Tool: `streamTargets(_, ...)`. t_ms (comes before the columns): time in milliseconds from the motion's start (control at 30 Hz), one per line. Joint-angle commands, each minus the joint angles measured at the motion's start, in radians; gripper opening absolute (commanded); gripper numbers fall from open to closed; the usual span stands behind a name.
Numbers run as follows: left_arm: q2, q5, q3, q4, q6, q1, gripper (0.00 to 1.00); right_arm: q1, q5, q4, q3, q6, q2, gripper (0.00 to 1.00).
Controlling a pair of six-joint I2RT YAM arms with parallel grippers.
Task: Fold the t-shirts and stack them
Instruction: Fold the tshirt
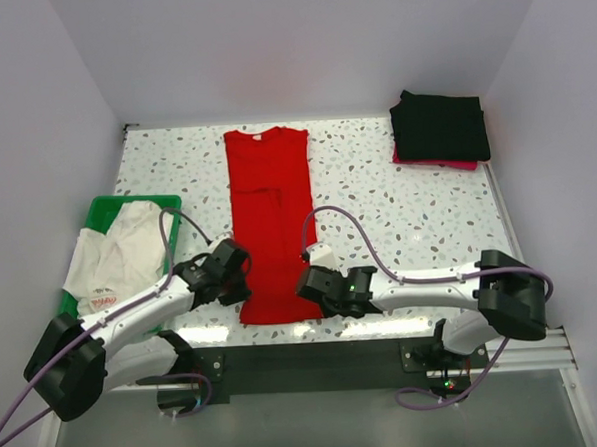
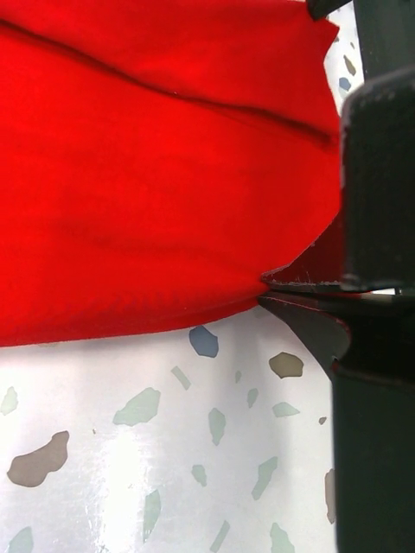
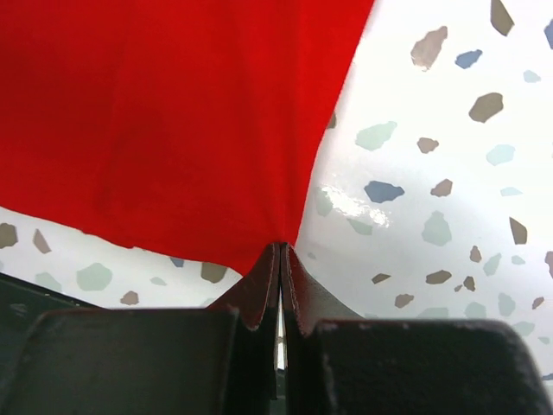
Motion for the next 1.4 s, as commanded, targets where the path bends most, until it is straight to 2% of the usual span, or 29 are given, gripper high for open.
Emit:
streamTargets(0,-0.036,0.018,-0.005,-0.03,-0.037,-0.005,0.0,0.005,0.048,-0.037,-0.028,0.035,-0.048,0.0)
streamTargets(500,-0.115,0.038,-0.062,-0.084,-0.143,-0.004,0.0,0.005,-0.001,0.033,-0.091,0.038,-0.077,0.01)
streamTargets(600,-0.104,0.054,-0.056,-0.084,-0.122,-0.005,0.0,0.006,-0.073,0.109,-0.117,0.015,-0.115,0.09)
streamTargets(633,-0.101,0.057,-0.048,-0.09,-0.102,-0.004,0.01,0.005,-0.089,0.122,-0.123,0.009,-0.127,0.16)
streamTargets(700,-0.099,0.066,-0.029,-0.097,-0.082,-0.005,0.15,0.005,-0.11,0.121,-0.132,0.005,-0.167,0.21)
streamTargets(767,-0.113,0.07,-0.004,-0.1,-0.053,-0.004,0.28,0.005,-0.1,0.104,-0.125,-0.006,-0.193,0.32)
streamTargets(833,-0.125,0.077,0.031,-0.108,-0.016,-0.004,0.34,0.0,-0.071,0.058,-0.109,-0.023,-0.228,0.38)
streamTargets(867,-0.135,0.077,0.045,-0.111,-0.002,-0.004,0.4,-0.015,-0.058,0.039,-0.088,-0.031,-0.238,0.39)
streamTargets(933,-0.138,0.081,0.077,-0.11,0.05,-0.004,0.43,-0.057,-0.051,0.006,-0.065,-0.066,-0.246,0.4)
streamTargets(967,-0.135,0.089,0.108,-0.098,0.068,-0.004,0.44,-0.131,-0.069,0.006,-0.044,-0.083,-0.239,0.4)
streamTargets(1033,-0.124,0.116,0.133,-0.038,0.114,-0.004,0.44,-0.242,-0.193,0.053,-0.027,-0.142,-0.221,0.4)
streamTargets(1067,-0.107,0.151,0.128,0.009,0.127,-0.005,0.44,-0.343,-0.232,0.108,-0.002,-0.159,-0.188,0.4)
streamTargets(1133,-0.073,0.205,0.139,0.088,0.138,-0.007,0.43,-0.409,-0.283,0.14,0.051,-0.201,-0.12,0.4)
streamTargets(1167,-0.038,0.205,0.146,0.096,0.141,-0.007,0.43,-0.44,-0.277,0.134,0.134,-0.213,-0.039,0.4)
streamTargets(1267,-0.007,0.204,0.153,0.148,0.161,-0.008,0.43,-0.489,-0.297,0.174,0.255,-0.242,0.111,0.4)
streamTargets(1367,0.054,0.273,0.148,0.246,0.184,-0.024,0.43,-0.532,-0.349,0.209,0.355,-0.244,0.248,0.4)
